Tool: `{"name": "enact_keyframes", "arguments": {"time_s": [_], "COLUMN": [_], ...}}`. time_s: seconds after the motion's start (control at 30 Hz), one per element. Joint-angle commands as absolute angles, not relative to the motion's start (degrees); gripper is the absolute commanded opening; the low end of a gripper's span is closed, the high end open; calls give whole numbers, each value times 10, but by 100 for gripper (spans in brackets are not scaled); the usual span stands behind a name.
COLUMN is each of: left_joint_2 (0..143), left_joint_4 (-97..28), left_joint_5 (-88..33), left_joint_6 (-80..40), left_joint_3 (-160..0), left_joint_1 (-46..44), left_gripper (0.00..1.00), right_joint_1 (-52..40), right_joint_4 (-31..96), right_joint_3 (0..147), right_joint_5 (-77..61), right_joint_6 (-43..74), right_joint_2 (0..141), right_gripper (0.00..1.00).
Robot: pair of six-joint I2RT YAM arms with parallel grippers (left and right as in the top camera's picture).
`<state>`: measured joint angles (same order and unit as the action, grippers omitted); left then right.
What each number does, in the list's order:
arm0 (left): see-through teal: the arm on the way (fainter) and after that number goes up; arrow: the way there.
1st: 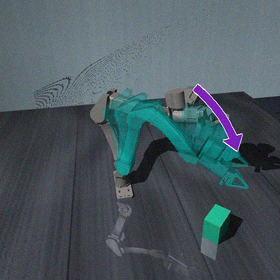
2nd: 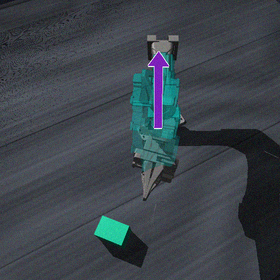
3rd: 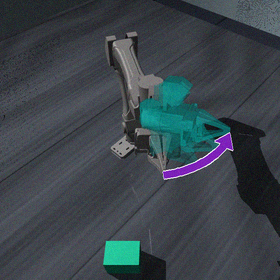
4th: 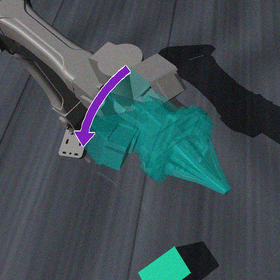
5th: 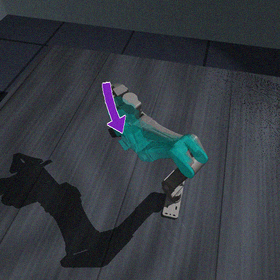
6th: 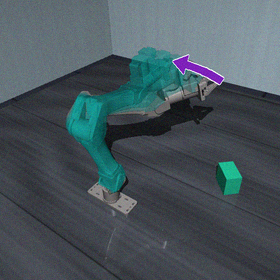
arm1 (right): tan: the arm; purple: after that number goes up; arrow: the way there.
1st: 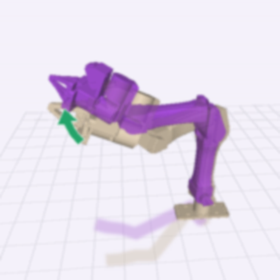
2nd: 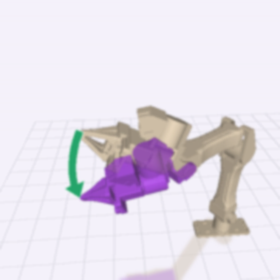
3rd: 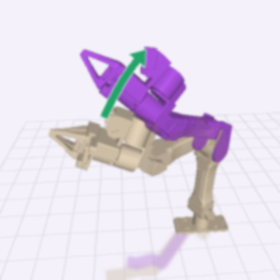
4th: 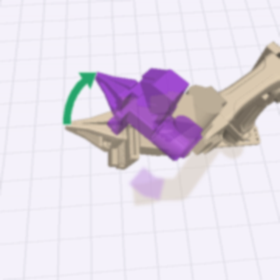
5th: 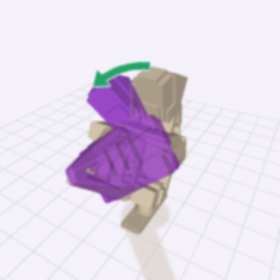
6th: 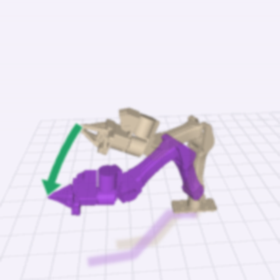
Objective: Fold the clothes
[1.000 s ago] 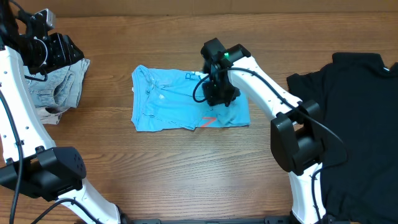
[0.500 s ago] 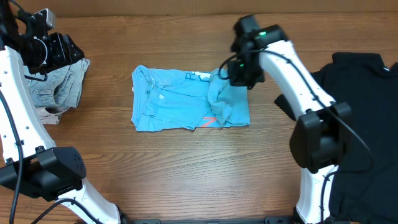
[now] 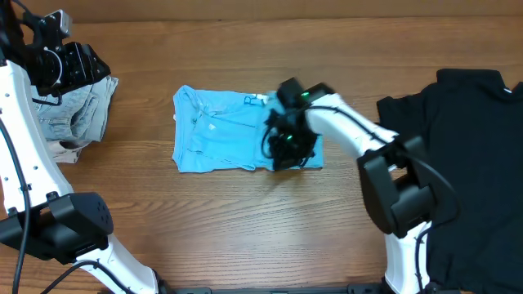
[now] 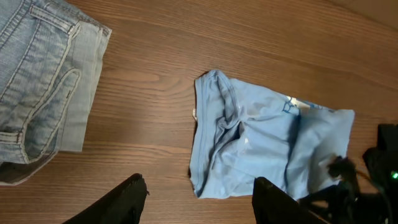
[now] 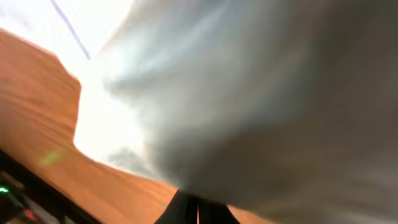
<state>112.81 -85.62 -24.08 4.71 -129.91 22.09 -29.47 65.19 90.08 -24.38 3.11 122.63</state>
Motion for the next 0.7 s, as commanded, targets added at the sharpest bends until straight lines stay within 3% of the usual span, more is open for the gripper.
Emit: {"name": "enact_keyframes", "arguments": {"time_s": [0.0, 0.2, 0.4, 0.67], "left_joint_2": [1121, 1121, 1121, 1121], "left_joint_4": [-855, -851, -855, -852], "left_joint_5": [-251, -251, -251, -251], "left_joint_6": [58, 58, 58, 93], "left_joint_3": [-1310, -1310, -1301, -1152], "left_joint_1": [217, 217, 217, 185], "left_gripper": [59, 59, 63, 93], "right_joint_1": [-283, -228, -192, -232], "right_joint_4": [699, 710, 597, 564], "right_joint_3": [948, 1006, 995, 976], "right_joint_5": [-88, -41, -220, -283], "right_joint_6": [32, 38, 67, 125], "right_joint_2": [1186, 1169, 1177, 1232], "right_gripper": [4, 4, 5, 4]}}
